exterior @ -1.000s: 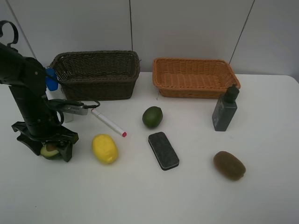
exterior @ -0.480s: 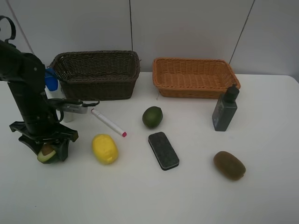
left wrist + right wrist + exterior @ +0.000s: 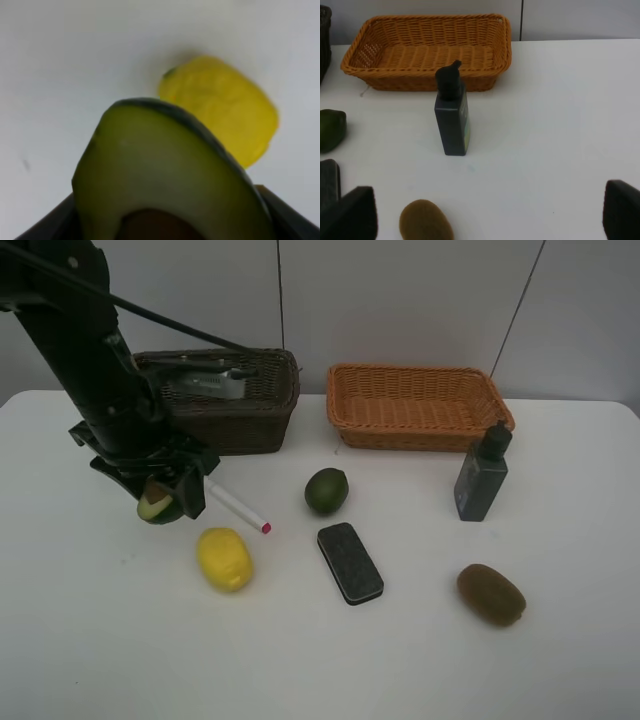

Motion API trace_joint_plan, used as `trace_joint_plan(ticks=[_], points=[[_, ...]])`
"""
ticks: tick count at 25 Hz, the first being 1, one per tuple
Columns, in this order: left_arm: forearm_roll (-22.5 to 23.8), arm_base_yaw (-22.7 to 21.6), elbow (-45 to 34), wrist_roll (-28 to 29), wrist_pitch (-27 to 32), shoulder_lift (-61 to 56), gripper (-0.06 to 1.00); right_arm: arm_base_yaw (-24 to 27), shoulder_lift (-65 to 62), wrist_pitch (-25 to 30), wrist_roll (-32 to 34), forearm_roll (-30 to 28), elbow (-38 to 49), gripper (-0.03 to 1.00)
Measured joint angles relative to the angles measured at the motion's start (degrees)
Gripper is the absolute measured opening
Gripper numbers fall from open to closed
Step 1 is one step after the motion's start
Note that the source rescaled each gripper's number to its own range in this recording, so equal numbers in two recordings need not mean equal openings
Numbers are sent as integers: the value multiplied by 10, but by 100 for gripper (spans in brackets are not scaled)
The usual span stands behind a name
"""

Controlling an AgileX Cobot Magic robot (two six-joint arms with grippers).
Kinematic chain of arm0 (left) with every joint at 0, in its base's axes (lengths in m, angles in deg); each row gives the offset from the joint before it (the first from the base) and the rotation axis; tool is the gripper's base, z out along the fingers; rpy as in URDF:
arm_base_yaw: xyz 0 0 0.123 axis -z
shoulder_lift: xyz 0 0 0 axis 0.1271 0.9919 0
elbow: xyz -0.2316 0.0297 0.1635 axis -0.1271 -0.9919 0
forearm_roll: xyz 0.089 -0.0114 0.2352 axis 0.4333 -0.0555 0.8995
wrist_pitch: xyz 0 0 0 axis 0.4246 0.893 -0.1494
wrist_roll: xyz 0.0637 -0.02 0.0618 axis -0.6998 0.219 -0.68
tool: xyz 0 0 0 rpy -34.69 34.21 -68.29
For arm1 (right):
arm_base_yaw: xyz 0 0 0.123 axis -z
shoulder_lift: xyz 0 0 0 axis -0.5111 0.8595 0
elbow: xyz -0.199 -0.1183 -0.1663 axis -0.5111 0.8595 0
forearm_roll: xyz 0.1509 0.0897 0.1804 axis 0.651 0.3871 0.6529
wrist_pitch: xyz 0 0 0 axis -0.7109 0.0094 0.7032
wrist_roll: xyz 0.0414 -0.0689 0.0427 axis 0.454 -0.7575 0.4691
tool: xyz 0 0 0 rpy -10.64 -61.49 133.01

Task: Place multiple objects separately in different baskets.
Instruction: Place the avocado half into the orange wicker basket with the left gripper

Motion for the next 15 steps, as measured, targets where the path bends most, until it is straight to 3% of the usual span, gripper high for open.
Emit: trace_joint_plan(ticks=[6, 15], points=[[-8, 54, 160, -1, -34, 66, 70, 0, 0, 0, 0, 0, 0, 100], [-29, 61, 483, -1, -62, 298, 70, 0, 0, 0, 0, 0, 0, 100]])
